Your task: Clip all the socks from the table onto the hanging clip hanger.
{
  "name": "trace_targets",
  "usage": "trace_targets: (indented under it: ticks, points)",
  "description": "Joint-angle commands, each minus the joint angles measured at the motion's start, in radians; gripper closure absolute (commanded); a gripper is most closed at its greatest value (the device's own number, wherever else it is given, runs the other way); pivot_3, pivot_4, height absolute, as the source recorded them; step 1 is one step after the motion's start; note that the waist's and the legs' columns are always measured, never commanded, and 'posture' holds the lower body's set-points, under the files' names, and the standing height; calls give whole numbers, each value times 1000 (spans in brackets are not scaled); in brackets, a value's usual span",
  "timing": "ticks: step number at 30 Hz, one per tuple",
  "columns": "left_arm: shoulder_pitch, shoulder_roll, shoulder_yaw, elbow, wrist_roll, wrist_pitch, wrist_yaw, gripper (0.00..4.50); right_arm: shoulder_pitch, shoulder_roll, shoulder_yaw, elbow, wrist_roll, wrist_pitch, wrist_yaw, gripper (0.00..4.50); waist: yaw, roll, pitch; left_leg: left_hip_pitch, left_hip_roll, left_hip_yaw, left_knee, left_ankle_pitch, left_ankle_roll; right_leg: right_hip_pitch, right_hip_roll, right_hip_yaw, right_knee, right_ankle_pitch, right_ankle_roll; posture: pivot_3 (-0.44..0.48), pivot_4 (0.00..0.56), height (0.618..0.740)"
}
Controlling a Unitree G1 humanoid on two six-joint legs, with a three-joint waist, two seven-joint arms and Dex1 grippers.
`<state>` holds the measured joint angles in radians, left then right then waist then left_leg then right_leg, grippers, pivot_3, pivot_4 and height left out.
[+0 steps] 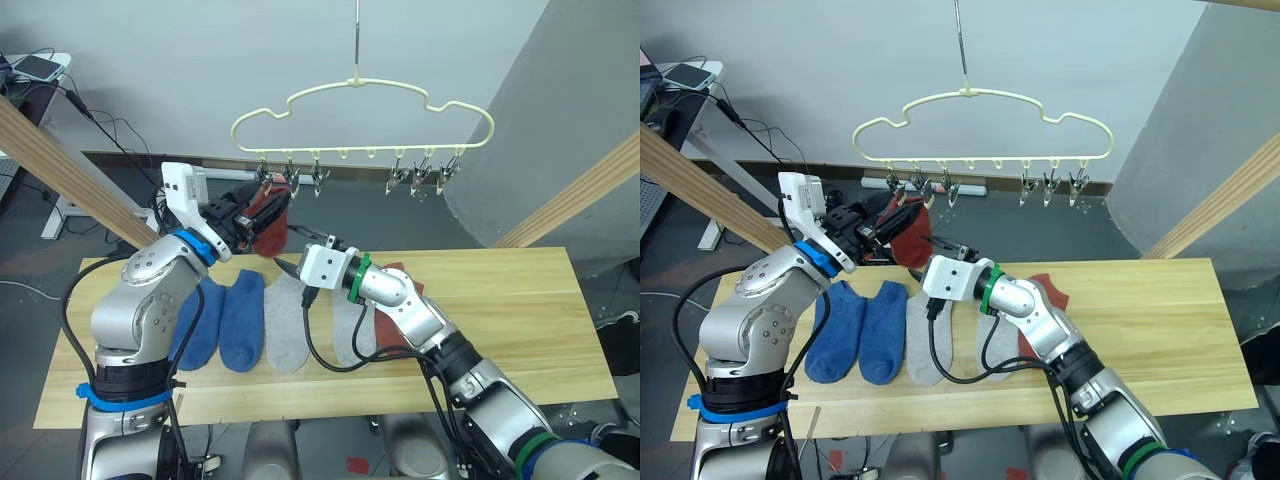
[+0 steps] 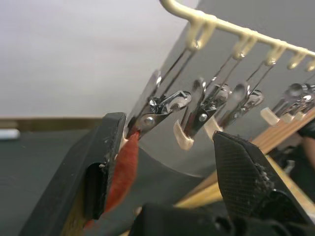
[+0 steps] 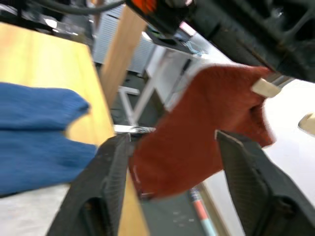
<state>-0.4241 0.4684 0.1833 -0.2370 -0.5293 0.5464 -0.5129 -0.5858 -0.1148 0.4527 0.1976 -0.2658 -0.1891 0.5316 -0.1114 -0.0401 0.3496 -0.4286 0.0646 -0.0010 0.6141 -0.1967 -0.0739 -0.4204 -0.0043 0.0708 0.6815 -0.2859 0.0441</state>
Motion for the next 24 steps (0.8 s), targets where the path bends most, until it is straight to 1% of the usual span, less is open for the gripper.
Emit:
trace_targets:
  ticks: [1,4,6,8,10,11,16,18,21,24]
  points:
    - [30,3,-36,-50,103,-160,-6,1283,91,-69,-44,-293,117,155,124,1600,2,0,0,0,0,0,0,0,0,0,0,0,0,0,0,-215,363,732]
    - [54,-31,-55,-68,140,-230,17,1283,163,-154,-106,-498,216,294,188,1600,5,0,0,-1,0,0,0,0,0,0,0,0,0,0,0,-215,363,732]
    - [63,-50,-61,-77,149,-247,28,1283,190,-192,-132,-585,266,373,214,1600,7,0,0,-1,0,-1,1,-1,1,0,0,-1,0,0,0,-215,363,732]
    - [84,-66,-82,-97,166,-277,27,1283,234,-245,-191,-702,367,490,246,1600,7,0,0,-2,0,-2,2,-1,1,0,0,-1,0,0,0,-215,363,732]
    - [104,-90,-102,-113,181,-295,39,1283,282,-306,-279,-823,486,616,271,1600,7,0,0,-2,0,-2,2,-1,1,0,1,-1,0,0,0,-215,363,732]
    - [110,-103,-108,-113,188,-302,48,1283,297,-330,-326,-865,535,672,270,1600,7,0,0,-2,0,-2,2,-1,1,0,0,-1,0,0,0,-245,372,732]
    - [121,-150,-138,-92,229,-352,71,1283,306,-418,-485,-951,665,839,224,1600,0,0,0,-3,0,-2,5,-1,1,0,1,0,0,0,1,-263,371,732]
    - [120,-168,-142,-81,237,-368,80,1283,304,-439,-518,-962,692,873,206,1600,-2,0,0,-3,0,-2,7,-1,1,0,1,0,0,0,2,-273,370,732]
    - [121,-198,-144,-64,253,-390,102,1910,316,-466,-554,-986,730,914,185,1542,-4,0,0,-4,0,-1,10,-1,2,0,2,1,0,1,4,-286,369,732]
    - [118,-213,-150,-48,281,-414,119,2817,328,-491,-572,-1001,757,931,172,1542,-4,0,0,-4,0,-1,11,-1,2,0,2,1,0,1,5,-286,369,732]
